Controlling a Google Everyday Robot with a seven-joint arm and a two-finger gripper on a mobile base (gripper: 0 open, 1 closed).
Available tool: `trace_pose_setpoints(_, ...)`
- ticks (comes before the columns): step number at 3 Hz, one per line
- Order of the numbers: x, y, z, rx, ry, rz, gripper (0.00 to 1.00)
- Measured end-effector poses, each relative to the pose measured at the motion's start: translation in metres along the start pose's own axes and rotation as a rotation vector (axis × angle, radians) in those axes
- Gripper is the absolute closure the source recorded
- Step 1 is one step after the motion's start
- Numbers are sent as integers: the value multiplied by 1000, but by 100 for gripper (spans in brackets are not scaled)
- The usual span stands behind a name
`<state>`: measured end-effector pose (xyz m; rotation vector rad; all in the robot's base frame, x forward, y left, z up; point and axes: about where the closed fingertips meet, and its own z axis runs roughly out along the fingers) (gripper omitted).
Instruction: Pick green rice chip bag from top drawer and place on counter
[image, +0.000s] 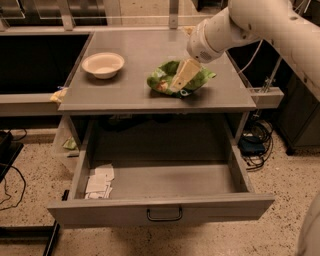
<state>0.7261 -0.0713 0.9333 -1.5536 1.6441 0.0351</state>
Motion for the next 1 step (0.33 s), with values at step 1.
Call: trace_pose_setpoints(1,0,0,0,0,0,0,0)
